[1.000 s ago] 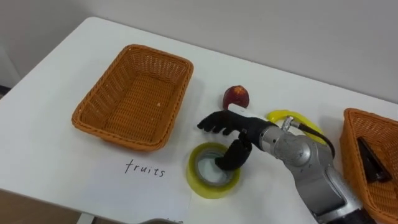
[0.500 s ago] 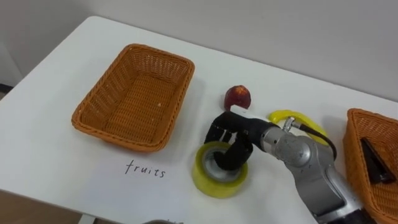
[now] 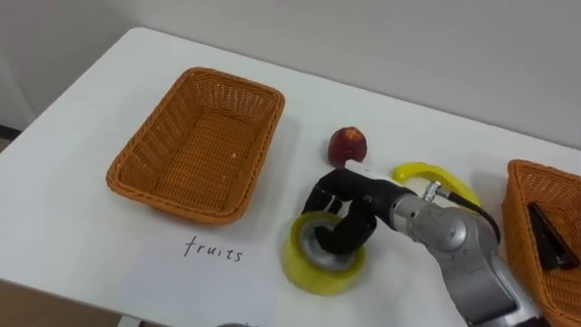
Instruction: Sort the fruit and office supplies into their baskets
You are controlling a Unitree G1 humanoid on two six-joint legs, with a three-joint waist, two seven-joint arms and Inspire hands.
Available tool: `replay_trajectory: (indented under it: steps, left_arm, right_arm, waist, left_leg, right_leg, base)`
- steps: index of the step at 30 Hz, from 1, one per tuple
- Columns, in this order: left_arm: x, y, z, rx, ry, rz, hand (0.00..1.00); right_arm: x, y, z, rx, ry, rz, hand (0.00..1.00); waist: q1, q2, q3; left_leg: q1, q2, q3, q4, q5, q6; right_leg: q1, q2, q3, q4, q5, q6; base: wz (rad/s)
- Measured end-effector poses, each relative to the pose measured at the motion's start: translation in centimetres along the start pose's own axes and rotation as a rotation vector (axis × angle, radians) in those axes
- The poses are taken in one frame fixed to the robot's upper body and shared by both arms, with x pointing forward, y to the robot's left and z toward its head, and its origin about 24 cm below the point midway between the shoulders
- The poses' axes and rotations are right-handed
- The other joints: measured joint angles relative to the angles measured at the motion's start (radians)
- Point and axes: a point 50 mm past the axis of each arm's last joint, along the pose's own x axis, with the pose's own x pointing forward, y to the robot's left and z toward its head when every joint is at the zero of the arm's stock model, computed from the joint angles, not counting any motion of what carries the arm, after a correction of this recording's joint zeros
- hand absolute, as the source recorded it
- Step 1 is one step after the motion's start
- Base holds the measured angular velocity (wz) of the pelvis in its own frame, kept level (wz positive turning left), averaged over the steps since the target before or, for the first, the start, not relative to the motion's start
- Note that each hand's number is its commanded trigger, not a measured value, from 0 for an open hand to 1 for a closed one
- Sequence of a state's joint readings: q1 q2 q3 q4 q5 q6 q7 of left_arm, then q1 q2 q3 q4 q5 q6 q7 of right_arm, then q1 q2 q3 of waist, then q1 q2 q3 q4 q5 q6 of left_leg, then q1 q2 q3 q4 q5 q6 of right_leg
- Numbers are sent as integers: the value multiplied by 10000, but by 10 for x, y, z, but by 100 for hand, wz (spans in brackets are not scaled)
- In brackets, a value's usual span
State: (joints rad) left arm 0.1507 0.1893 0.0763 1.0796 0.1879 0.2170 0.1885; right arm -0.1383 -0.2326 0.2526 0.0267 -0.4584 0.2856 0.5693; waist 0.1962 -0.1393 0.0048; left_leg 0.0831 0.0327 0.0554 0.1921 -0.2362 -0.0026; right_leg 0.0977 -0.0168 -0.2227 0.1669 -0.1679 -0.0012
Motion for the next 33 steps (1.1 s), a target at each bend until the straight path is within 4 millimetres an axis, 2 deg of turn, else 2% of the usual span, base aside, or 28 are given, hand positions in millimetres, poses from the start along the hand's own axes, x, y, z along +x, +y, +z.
replay_trajectory:
  steps: [4, 6, 8, 11, 14, 18, 22, 29, 33]
  left_arm:
    - [0, 0, 2, -107, -202, -10, 0]
    - [0, -1, 0, -547, -203, -27, 0]
    - [-1, -1, -8, -964, -77, -16, 0]
    - [-3, -4, -26, -1289, 214, -11, 0]
    - [-4, -2, -37, -1528, 409, 225, 0]
    - [-6, -1, -43, -1500, 397, 483, 0]
    - [-8, -5, -51, -1398, 564, 393, 0]
    - [-12, -12, -66, -1368, 945, 251, 0]
    - [-13, -15, -67, -1389, 988, 169, 0]
  right_arm:
    - [-5, -2, -8, 755, -200, -132, 100]
    - [-14, -3, -17, 1551, -287, -451, 100]
    - [-22, -7, -21, 1885, -403, -1012, 100]
    - [-41, -30, -27, 2741, -942, -2470, 100]
    - [-61, -56, -30, 3603, -1581, -4437, 100]
    - [-83, -78, -32, 3714, -1951, -6649, 100]
    - [-89, -83, -35, 3778, -1861, -7417, 100]
    - [-92, -86, -42, 5241, -2184, -8624, 100]
    - [-97, -89, -45, 5548, -2083, -9407, 100]
  waist:
    - [-124, 49, 23]
    - [-330, 120, 56]
    - [-584, 167, 39]
    - [-958, 289, -61]
    - [-1379, 397, -64]
    - [-1583, 429, -72]
    - [-1683, 403, -62]
    - [-1916, 412, -73]
    - [-1942, 455, -80]
  left_leg:
    - [-20, 2, 28, 43, 0, 1]
    - [-42, -5, 5, 45, 0, 2]
    - [-43, -1, 104, 9, 2, 6]
    - [28, -2, 273, -23, 7, 13]
    - [159, 8, 351, -38, 15, 20]
    - [292, 37, 489, -50, 16, 18]
    - [314, 52, 564, -90, 11, 14]
    - [317, 56, 567, -48, 11, 14]
    - [320, 62, 580, -64, 11, 13]
  right_leg:
    - [-12, -5, 11, -1, 0, 0]
    - [-14, -13, 16, 6, 0, 0]
    - [-67, -12, 85, 9, 0, 0]
    - [-84, -6, 286, 17, 0, 1]
    - [10, -5, 336, 12, 0, 1]
    - [77, 8, 372, 31, 0, 1]
    - [66, 24, 453, 52, 5, -7]
    - [108, 23, 446, 58, 14, -20]
    - [81, 29, 454, 77, 14, -19]
  base:
    - [0]
    - [0]
    - [-12]
    - [-16]
    - [-8]
    - [-9]
    - [-6]
    - [0]
    - [0]
